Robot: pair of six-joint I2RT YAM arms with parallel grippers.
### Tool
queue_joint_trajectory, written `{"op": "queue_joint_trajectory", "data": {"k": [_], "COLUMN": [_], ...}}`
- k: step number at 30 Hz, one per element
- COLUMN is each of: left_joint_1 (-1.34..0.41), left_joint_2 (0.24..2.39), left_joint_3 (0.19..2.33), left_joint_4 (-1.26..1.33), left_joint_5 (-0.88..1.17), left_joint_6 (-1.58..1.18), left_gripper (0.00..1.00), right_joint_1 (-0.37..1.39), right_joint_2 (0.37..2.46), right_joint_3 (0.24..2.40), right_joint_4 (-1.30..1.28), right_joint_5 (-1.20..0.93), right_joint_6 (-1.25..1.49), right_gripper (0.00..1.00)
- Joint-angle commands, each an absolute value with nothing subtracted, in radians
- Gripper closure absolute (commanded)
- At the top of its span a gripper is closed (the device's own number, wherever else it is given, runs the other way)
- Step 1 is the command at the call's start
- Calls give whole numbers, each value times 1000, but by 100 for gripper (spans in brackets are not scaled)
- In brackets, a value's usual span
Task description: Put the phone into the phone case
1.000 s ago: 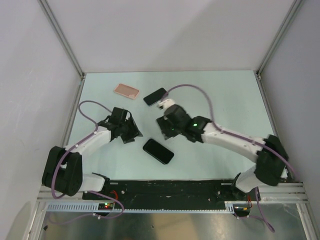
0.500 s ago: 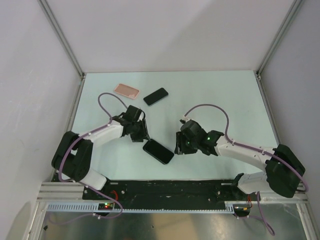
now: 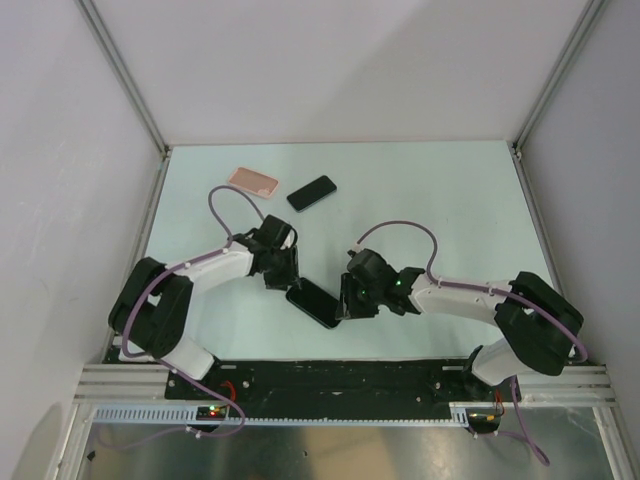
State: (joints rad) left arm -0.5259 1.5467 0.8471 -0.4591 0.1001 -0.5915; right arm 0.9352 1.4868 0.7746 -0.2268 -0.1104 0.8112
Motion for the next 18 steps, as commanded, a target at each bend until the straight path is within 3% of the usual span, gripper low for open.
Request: {"op": "queue_joint_trajectory", "data": {"k": [1, 18], "left_joint_1": [-542, -560], "left_joint_2": [1568, 1592], "left_joint_3": [872, 879], "left_joint_4": [-459, -443], "left_joint_5": [92, 95], "left_joint_6": [-562, -572], "left_gripper": [54, 57], "right_joint_1": [943, 928], "right_joint_2": [1497, 1511], "right_joint_3": [770, 771], "right_joint_4": [-185, -213], "right_joint_5": [-109, -66], "right_joint_6": [846, 848], "right_gripper": [62, 66]}}
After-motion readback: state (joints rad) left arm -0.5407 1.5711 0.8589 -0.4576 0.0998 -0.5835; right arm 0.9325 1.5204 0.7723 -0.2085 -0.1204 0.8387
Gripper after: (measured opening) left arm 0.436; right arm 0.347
